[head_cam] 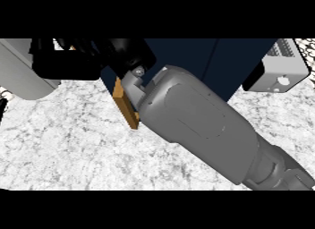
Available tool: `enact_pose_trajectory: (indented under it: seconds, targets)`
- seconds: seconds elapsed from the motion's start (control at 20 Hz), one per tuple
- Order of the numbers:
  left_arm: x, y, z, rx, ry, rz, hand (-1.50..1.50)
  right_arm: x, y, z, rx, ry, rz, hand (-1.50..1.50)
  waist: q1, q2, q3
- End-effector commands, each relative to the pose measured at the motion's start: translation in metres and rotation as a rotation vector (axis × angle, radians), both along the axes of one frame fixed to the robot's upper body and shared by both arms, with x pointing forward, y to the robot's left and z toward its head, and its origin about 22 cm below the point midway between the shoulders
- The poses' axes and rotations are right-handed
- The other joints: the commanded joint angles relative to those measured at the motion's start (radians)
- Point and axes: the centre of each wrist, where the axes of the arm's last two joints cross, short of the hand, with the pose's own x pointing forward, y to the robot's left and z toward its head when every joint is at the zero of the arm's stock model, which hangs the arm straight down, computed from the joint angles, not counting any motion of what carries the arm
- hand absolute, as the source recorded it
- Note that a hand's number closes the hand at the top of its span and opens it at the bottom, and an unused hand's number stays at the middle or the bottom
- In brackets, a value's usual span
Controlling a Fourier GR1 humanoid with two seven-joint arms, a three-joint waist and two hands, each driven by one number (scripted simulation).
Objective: Pick up the wine, place it into the cabinet and close the cabinet
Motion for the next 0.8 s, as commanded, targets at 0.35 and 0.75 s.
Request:
enact_pose_trajectory:
  seconds: [0.35, 0.75]
  targets:
    - [0.009, -0.011, 0.000, 0.008, -0.002, -0.004, -1.50, 0.061, -0.043, -0.037, -0.052, -0.036, -0.127, 1.50, -0.007, 0.018, 0.004]
    - [0.003, -0.020, 0.001, -0.010, 0.004, -0.020, -1.50, 0.075, -0.063, -0.023, -0.081, -0.076, -0.158, 1.50, 0.007, 0.018, 0.004]
